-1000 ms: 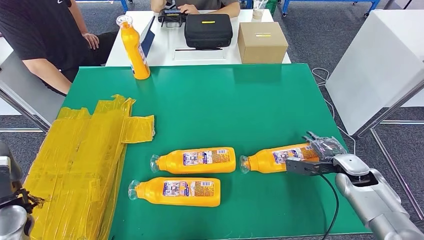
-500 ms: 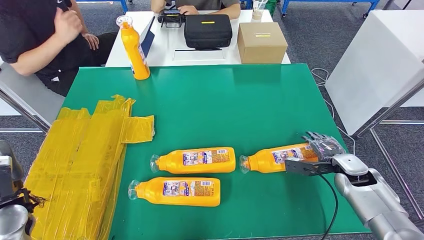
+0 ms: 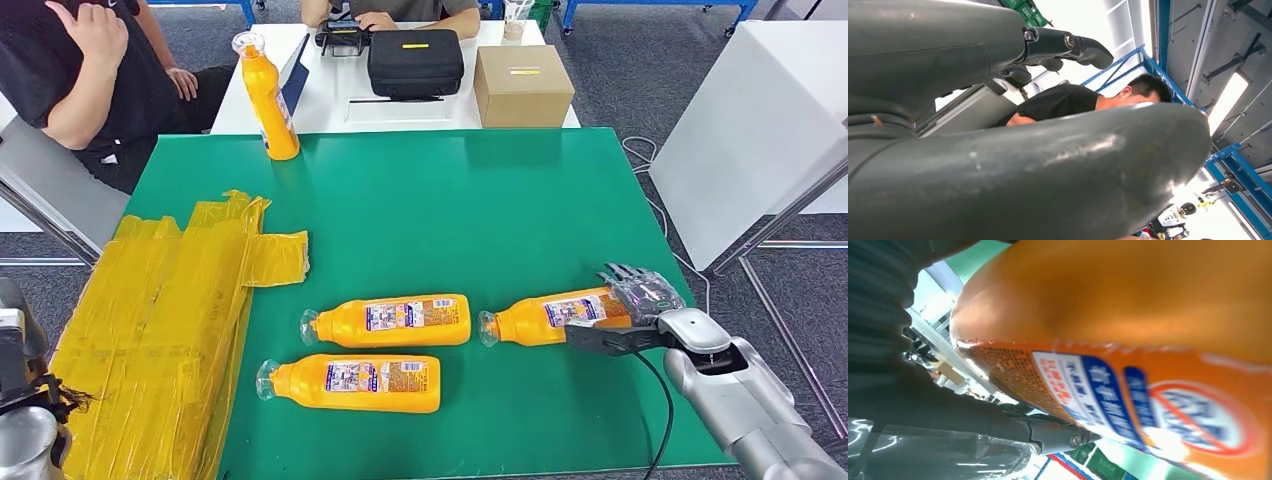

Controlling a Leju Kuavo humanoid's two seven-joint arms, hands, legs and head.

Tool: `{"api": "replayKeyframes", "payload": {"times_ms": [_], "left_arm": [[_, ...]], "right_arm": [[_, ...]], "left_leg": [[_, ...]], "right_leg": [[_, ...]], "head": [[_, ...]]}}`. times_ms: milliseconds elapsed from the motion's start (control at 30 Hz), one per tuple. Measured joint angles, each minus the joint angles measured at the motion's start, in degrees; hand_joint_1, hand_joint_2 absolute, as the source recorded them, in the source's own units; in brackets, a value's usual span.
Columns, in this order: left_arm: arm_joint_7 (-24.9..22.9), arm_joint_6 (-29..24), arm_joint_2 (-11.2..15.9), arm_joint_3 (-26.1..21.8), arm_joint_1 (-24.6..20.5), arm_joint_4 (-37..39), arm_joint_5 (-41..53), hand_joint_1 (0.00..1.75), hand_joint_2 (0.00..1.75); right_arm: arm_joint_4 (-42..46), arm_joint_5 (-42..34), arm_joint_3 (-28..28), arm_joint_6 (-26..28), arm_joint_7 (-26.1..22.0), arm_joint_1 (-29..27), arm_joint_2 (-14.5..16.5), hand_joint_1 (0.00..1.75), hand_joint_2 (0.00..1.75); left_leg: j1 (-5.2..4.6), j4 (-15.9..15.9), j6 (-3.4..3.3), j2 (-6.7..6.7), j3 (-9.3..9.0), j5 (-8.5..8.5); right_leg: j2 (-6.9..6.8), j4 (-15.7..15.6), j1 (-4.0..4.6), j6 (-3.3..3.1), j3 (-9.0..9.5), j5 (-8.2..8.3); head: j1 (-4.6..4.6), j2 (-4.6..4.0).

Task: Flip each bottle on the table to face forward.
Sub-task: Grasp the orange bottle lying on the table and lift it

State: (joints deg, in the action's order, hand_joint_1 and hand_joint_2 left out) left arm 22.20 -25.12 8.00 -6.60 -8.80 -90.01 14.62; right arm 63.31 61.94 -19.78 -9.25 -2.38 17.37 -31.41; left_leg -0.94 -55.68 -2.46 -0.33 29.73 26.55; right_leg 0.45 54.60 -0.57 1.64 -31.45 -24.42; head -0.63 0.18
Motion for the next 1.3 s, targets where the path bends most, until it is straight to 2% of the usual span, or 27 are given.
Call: {"api": "replayKeyframes", "payload": {"times_ms": [400,733,867,1300], "left_arm": [[0.0,-0.3,0.0,0.0,-0.4,0.0,-0.1,0.00,0.00],[0.0,-0.3,0.0,0.0,-0.4,0.0,-0.1,0.00,0.00],[-0.2,-0.3,0.0,0.0,-0.4,0.0,0.1,0.00,0.00],[-1.6,0.4,-0.2,0.0,-2.5,0.1,1.8,0.00,0.00]], "right_arm": [[-2.1,1.8,-1.9,-1.3,-0.5,3.2,2.3,0.00,1.75],[-2.6,1.9,-2.1,-1.3,-0.5,3.6,2.7,0.00,1.75],[-3.0,1.9,-2.3,-1.3,-0.5,3.8,3.2,1.75,1.75],[-6.9,3.4,-2.3,-1.4,0.1,7.1,6.9,1.75,1.75]], "left_leg": [[0.03,0.0,0.00,0.27,-0.18,0.00],[0.06,0.0,0.00,0.38,-0.26,0.00],[0.11,0.0,0.01,0.42,-0.34,0.00],[0.14,0.0,0.07,0.45,-0.40,-0.04]], "right_leg": [[0.33,0.0,0.01,-0.20,0.09,0.13],[0.45,0.0,0.02,-0.22,0.14,0.15],[0.49,0.0,0.04,-0.31,0.21,0.21],[0.51,0.0,0.05,-0.38,0.23,0.27]], "head": [[-0.01,0.00],[-0.01,0.00],[-0.02,-0.01],[-0.01,0.00]]}}
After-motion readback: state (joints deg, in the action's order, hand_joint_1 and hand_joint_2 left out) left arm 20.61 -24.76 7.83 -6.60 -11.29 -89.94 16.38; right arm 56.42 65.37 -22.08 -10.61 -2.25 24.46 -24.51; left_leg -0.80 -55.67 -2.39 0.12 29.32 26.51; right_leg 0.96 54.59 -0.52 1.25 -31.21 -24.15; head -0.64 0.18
